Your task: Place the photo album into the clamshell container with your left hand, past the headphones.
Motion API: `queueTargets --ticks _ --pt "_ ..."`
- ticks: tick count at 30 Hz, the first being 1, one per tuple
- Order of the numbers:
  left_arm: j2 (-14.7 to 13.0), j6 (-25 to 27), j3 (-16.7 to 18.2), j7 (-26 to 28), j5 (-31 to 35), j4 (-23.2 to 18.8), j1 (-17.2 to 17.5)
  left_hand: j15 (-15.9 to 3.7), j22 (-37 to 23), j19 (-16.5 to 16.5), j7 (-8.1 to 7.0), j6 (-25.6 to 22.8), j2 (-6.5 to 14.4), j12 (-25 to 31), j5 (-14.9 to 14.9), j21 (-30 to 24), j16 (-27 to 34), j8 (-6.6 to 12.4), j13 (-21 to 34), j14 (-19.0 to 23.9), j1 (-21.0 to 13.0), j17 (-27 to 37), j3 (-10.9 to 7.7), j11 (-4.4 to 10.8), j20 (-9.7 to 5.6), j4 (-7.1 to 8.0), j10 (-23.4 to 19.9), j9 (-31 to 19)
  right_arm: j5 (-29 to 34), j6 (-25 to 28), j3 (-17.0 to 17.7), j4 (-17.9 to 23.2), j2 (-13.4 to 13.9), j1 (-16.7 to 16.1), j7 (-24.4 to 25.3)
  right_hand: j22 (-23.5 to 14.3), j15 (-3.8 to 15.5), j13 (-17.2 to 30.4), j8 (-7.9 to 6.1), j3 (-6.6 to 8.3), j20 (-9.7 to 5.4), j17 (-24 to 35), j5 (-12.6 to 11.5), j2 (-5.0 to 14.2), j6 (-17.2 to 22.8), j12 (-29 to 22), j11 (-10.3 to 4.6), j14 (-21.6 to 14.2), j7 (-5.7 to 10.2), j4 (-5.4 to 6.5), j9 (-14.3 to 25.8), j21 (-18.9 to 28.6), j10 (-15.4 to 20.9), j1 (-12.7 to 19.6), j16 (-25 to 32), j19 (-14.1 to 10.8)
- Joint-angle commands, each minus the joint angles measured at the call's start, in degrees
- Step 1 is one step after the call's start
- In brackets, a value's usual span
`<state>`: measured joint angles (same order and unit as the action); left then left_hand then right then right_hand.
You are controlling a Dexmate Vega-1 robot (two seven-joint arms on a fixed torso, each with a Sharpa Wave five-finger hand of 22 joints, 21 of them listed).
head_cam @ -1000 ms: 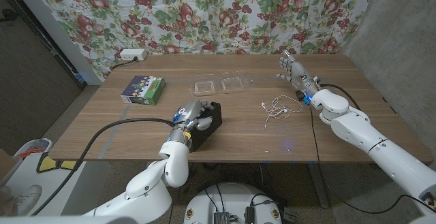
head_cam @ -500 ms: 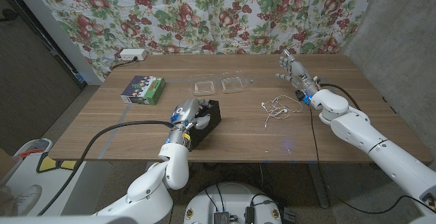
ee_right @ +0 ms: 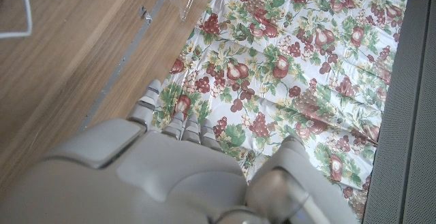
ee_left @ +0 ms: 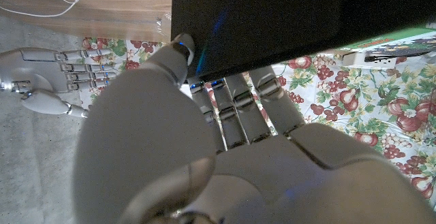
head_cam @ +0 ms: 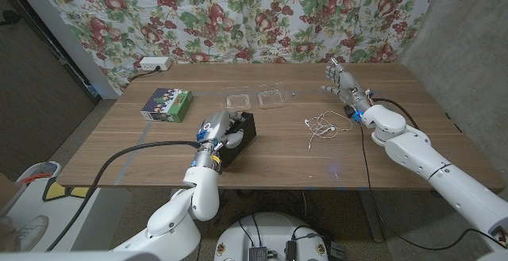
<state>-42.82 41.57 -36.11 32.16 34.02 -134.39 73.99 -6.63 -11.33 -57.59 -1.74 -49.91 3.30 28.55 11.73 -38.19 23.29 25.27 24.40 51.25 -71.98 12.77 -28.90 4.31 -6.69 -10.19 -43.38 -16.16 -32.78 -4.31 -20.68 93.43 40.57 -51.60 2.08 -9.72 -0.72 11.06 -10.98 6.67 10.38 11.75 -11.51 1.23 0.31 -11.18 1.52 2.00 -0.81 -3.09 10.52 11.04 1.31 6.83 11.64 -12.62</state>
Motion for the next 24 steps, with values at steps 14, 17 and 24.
queueTargets --ticks 14,17,24 --pt "2.21 -4.22 3.4 1.94 1.51 1.37 0.98 -5.12 -0.27 0.55 -0.03 -0.61 3.41 -0.68 -0.49 -1.43 -0.22 0.22 0.26 0.34 -3.07 0.28 0.61 2.81 0.12 0.56 -3.06 0.04 1.06 -0.63 0.05 0.46 -0.25 0.37 0.89 -0.09 0.89 0.17 -0.2 0.35 -0.02 -0.1 -0.12 0.59 -0.45 -0.26 -0.39 0.8 0.35 -0.84 0.27 -0.24 0.14 1.04 0.06 0.53" --pt "2.6 -4.67 3.56 1.92 1.65 1.83 0.41 -5.09 -0.27 0.71 -0.04 -0.53 3.42 -0.83 -0.5 -1.55 -0.35 0.16 0.21 0.35 -3.0 0.19 0.63 2.71 0.17 0.6 -3.03 0.06 1.1 -0.57 0.04 0.41 -0.24 0.52 0.83 -0.09 0.91 0.16 -0.19 0.39 -0.04 -0.11 -0.12 0.61 -0.49 -0.26 -0.4 0.79 0.36 -0.91 0.27 -0.23 0.13 1.14 0.06 0.52" --pt "2.74 -6.18 3.96 0.95 1.92 3.37 -1.89 -5.13 -0.25 0.83 -0.13 -0.65 3.38 -1.13 -0.53 -1.85 -0.48 0.16 0.1 0.43 -3.0 0.11 0.73 2.74 0.2 0.56 -3.07 0.1 0.94 -0.42 0.09 0.06 -0.38 1.08 0.59 -0.09 0.93 0.16 -0.2 0.47 0.0 -0.15 -0.11 0.64 -0.49 -0.23 -0.46 0.8 0.34 -1.06 0.26 -0.23 0.07 1.36 0.05 0.52"
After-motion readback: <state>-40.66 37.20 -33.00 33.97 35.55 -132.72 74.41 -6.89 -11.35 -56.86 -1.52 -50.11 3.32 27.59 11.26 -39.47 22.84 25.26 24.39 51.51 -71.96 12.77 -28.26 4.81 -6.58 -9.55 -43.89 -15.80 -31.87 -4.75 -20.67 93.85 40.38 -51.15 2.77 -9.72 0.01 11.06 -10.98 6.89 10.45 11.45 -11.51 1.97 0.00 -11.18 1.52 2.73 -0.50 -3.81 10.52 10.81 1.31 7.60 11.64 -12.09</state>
